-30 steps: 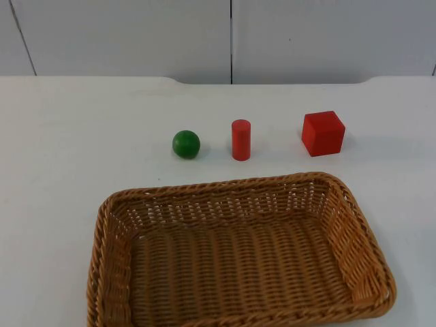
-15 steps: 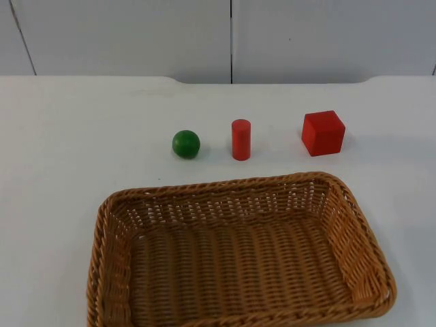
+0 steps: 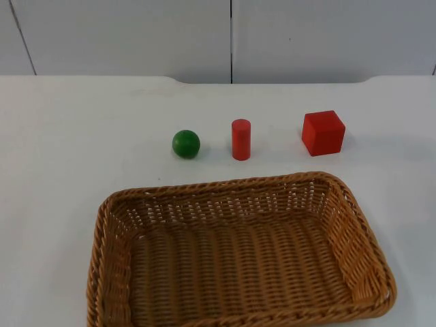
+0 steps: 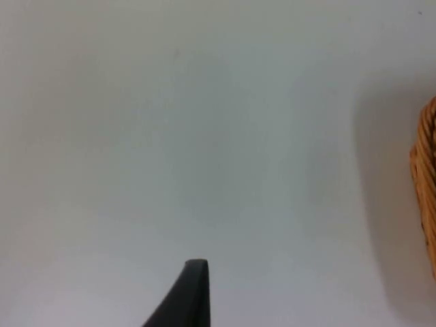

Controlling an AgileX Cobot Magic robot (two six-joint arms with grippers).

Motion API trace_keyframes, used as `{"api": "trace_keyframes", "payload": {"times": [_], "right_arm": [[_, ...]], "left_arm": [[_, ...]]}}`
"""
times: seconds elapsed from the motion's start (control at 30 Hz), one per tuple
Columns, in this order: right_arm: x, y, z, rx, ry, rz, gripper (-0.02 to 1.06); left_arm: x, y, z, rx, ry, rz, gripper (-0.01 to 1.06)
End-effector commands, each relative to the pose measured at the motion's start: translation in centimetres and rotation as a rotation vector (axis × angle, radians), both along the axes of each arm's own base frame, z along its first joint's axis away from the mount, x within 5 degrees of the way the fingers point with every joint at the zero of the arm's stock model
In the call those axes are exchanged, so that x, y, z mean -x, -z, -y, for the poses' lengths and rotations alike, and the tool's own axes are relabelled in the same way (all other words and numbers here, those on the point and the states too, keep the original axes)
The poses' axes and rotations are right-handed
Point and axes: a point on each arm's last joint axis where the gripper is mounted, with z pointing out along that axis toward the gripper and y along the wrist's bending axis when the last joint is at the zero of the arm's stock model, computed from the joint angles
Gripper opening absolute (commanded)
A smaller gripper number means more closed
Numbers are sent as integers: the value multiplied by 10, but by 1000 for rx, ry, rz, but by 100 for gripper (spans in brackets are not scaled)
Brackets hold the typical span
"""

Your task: Pick up the basket with the left hand and place the object to the left of the red cylinder into the basket with the right hand.

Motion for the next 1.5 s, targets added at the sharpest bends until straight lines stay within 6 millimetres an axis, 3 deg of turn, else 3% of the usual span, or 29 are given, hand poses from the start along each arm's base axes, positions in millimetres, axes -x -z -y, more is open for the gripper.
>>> {"api": "trace_keyframes", "payload": {"times": [0.0,0.27,0.43,0.57,0.6,0.73,0.77,0.87,1.03,1.27,1.4,1.47], "right_arm": [[-1,-2,1,1,-4,18,105],[-2,-3,0,0,-4,26,105],[-2,-3,0,0,-5,30,105],[-2,-3,0,0,-5,33,105],[-2,-3,0,0,-5,33,105],[-2,-3,1,1,-5,33,105],[-2,-3,1,1,-5,33,105],[-2,-3,1,3,-5,33,105],[-2,-3,1,3,-5,33,105],[-2,-3,1,3,-5,34,105],[-2,-3,1,3,-5,34,105],[-2,-3,1,3,-5,34,105]], "left_arm": [[-2,-1,2,18,9,11,105],[-18,13,19,166,89,-35,105],[-37,36,39,171,130,-88,105],[-56,74,65,164,144,-166,105],[-56,74,65,164,144,-166,105],[-64,110,87,152,171,-248,105],[-64,110,87,152,171,-248,105],[-66,134,102,139,179,-285,105],[-68,163,114,112,179,-318,105],[-69,182,116,89,167,-333,105],[-69,186,116,85,162,-347,98],[-69,187,116,86,159,-345,81]]}}
